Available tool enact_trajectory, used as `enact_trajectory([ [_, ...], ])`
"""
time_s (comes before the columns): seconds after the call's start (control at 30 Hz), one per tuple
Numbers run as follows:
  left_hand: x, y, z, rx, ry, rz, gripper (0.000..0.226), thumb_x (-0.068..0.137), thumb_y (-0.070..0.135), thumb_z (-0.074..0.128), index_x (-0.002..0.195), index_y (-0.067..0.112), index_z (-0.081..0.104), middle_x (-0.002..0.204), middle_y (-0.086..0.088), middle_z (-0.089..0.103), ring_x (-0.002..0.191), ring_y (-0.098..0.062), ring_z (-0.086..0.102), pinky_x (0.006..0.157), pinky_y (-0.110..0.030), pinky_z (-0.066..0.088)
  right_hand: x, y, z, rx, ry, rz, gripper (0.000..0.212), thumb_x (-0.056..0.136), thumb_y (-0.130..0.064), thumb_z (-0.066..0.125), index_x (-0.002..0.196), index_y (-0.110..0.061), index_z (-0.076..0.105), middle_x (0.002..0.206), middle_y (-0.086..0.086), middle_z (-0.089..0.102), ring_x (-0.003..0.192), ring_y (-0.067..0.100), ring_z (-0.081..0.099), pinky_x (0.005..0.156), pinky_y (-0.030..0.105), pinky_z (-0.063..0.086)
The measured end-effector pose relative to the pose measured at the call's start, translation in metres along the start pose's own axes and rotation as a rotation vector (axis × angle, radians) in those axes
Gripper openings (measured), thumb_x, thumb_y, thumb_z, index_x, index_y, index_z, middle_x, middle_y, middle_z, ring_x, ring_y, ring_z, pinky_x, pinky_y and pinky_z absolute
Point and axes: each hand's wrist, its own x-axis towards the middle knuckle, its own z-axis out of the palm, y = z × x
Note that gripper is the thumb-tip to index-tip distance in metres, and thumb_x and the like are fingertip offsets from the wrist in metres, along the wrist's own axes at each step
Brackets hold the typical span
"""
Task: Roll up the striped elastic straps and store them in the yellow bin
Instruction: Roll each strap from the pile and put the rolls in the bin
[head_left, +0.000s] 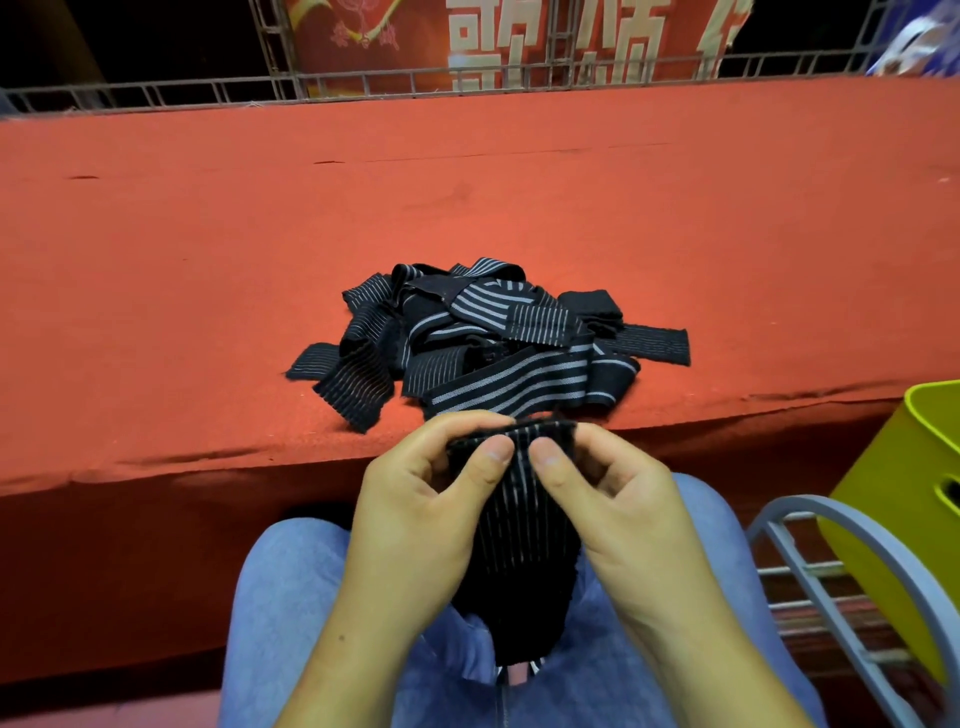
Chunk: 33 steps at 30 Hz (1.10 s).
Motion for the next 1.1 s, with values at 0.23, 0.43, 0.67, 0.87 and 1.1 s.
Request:
enact_trajectory([
  [0.23,0.000,0.002,-0.004,0.015,0.038,0.013,0.021,0.094,0.009,0.069,0.100,0.028,0.076,0.101,0.012,0.077,0.099,-0.004,0.070,0.089,-0.019,0.051,-0.006,0.007,0.000,-0.071,-0.028,0.149,0.024,0.095,-0.032,0.072,0.096,-0.010,0.080,0.097,0.023,0.078,0.083,0.017,0.068,0.078,0.041,0.054],
  [0.43,-0.001,0.004,-0.001,-0.003,-0.022,0.008,0.019,0.097,0.023,0.061,0.104,0.024,0.078,0.108,0.009,0.078,0.108,-0.009,0.071,0.094,-0.020,0.051,-0.002,0.007,-0.003,-0.028,0.043,0.153,0.017,0.101,-0.010,0.067,0.099,-0.015,0.083,0.103,0.024,0.079,0.091,0.022,0.069,0.086,0.046,0.054],
  [0.67,-0.001,0.004,-0.001,-0.033,-0.093,-0.042,0.020,0.098,0.011,0.067,0.104,0.025,0.078,0.109,0.013,0.078,0.110,-0.004,0.070,0.095,-0.015,0.050,-0.001,0.003,-0.003,0.057,0.064,0.145,0.028,0.101,-0.007,0.060,0.098,-0.018,0.085,0.100,0.015,0.082,0.099,0.024,0.077,0.087,0.037,0.060],
  [0.87,-0.002,0.002,-0.003,0.022,-0.080,-0.063,0.030,0.091,0.000,0.073,0.108,0.025,0.077,0.112,0.015,0.077,0.112,-0.005,0.069,0.101,-0.026,0.052,0.000,-0.004,0.000,0.346,0.036,0.200,0.041,0.105,-0.028,0.049,0.094,-0.013,0.086,0.106,0.016,0.081,0.101,0.022,0.079,0.081,0.029,0.063],
  [1.1,-0.002,0.005,-0.003,-0.086,-0.077,-0.120,0.040,0.090,-0.006,0.071,0.122,0.018,0.070,0.116,0.009,0.075,0.105,-0.003,0.071,0.088,-0.014,0.052,-0.001,0.006,-0.005,0.040,0.043,0.063,0.020,0.101,-0.019,0.065,0.107,-0.010,0.082,0.104,0.012,0.082,0.106,0.031,0.077,0.095,0.042,0.061],
])
